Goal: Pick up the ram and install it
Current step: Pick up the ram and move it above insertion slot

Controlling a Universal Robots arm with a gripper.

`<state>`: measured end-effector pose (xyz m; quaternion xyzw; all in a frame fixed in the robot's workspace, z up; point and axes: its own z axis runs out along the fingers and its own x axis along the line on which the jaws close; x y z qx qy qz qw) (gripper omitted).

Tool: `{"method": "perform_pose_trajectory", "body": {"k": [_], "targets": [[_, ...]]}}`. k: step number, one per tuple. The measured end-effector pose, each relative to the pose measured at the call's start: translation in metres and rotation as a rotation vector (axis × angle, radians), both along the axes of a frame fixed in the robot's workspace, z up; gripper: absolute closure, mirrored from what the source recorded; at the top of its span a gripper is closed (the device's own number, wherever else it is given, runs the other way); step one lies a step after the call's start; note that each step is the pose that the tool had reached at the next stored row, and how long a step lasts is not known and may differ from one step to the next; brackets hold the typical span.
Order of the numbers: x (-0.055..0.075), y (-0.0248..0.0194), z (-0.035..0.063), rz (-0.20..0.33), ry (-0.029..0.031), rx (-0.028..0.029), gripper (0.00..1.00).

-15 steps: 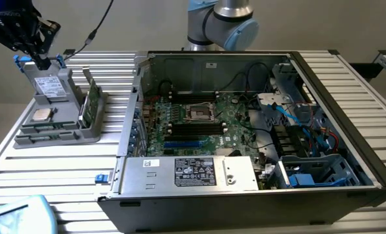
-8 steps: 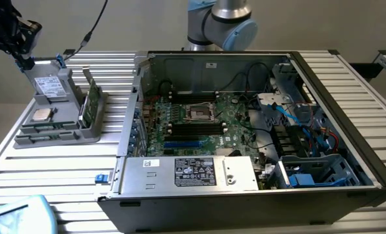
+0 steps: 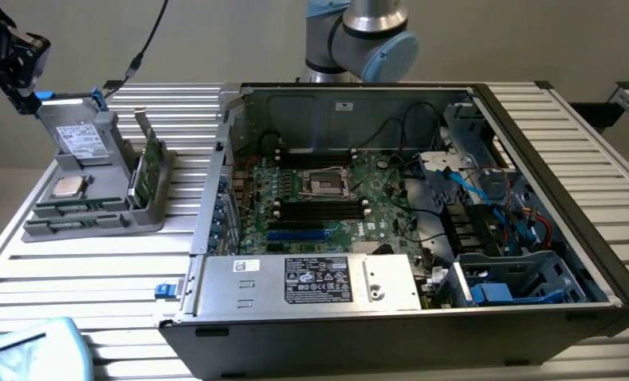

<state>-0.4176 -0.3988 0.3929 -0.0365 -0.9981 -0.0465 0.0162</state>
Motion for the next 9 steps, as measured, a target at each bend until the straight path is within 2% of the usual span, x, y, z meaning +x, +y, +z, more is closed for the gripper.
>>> {"method": "perform_pose_trajectory", "body": {"k": [9], "targets": [[0.0000, 0.0000, 0.0000, 0.000, 0.0000, 0.0000, 0.89]]}}
